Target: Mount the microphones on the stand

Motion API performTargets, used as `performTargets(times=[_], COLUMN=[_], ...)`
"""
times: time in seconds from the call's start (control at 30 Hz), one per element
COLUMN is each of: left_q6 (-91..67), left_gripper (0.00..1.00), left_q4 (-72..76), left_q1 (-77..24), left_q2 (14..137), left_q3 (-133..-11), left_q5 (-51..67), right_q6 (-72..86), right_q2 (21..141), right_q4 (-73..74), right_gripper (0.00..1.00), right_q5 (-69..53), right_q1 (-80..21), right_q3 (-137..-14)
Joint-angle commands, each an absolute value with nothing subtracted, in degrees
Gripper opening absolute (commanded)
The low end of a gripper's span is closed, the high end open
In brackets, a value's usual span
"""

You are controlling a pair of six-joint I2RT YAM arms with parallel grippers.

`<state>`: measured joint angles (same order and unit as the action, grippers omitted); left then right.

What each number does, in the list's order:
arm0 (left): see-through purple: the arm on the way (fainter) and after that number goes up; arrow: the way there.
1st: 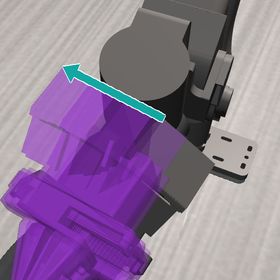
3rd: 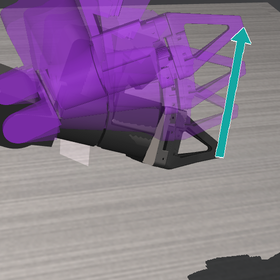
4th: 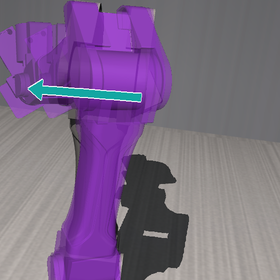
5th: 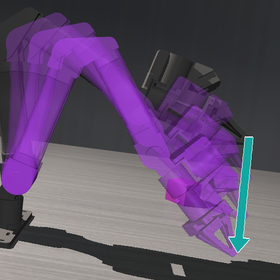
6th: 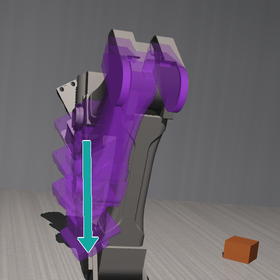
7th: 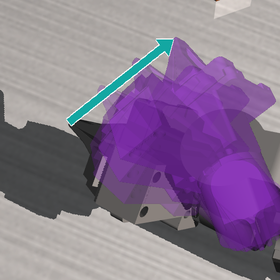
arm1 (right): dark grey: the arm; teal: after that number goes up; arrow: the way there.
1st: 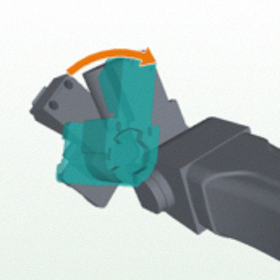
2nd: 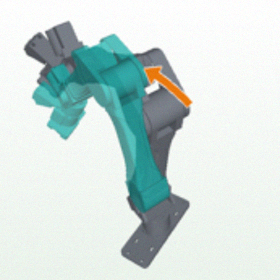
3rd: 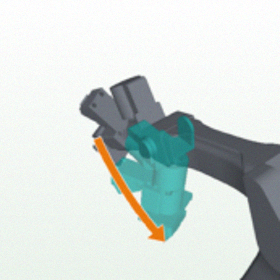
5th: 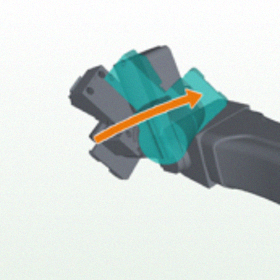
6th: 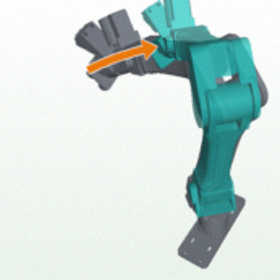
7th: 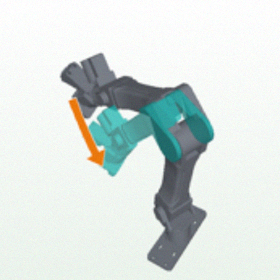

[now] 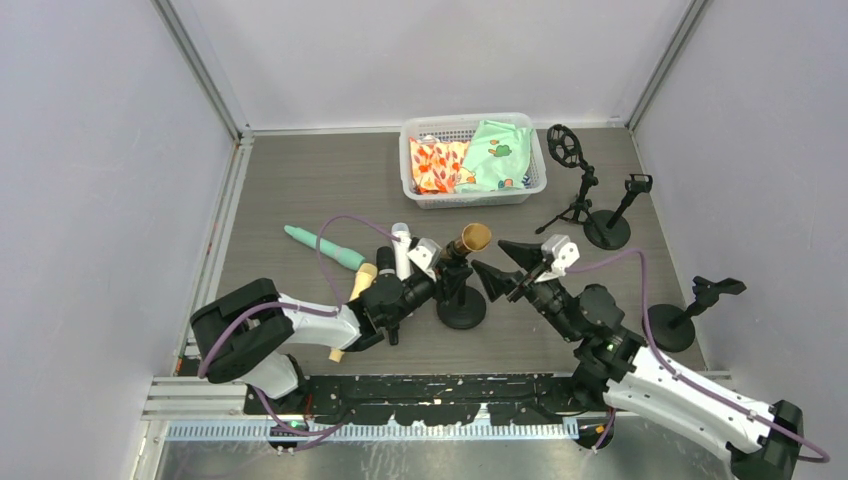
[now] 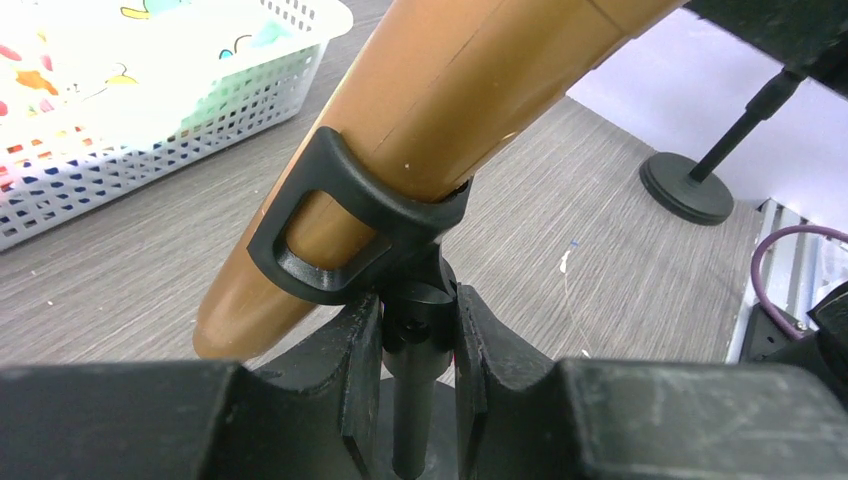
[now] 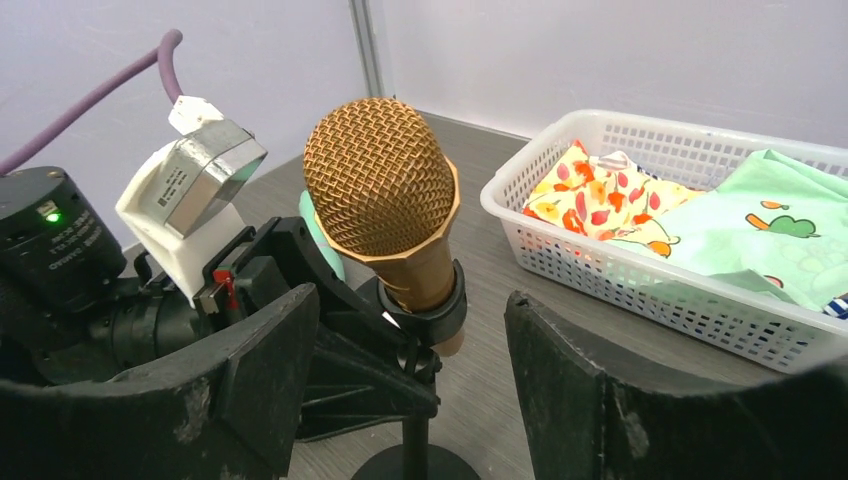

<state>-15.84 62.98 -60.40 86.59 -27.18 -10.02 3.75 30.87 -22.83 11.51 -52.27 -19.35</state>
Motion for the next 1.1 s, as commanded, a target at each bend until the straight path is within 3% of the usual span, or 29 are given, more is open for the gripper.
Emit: performTargets(times=[0.0,0.5,0.8,1.07], left_q6=[-11.97,-3.75,-4.11,-10.1], left_gripper=[0.0,0.0,0.0,0.0], left_q4=[66.99,50.71,41.05,46.07], left_q1=[-60.36,-52.62,-35.7,-18.04], left_q2=[82.73,68.13,59.86,64.76], left_q3=[-30.6,-38.28,-38.33,-39.37], left_q5=[-11.79,-11.25,-10.77,-3.94], right_q6=[4.48,3.53,3.35,2.74], right_q2=[25.82,17.51,17.67,20.06], right_q4=[-17.56,-14.77,-14.67,-14.54], right_gripper=[0.73,0.68,0.67,0.67], right_q5=[12.31,17.2,17.1,16.29], right_q1=[-52.2,-52.2,-52.13,-52.21], right_q3=[-18.37,-16.0,-16.38,-17.43])
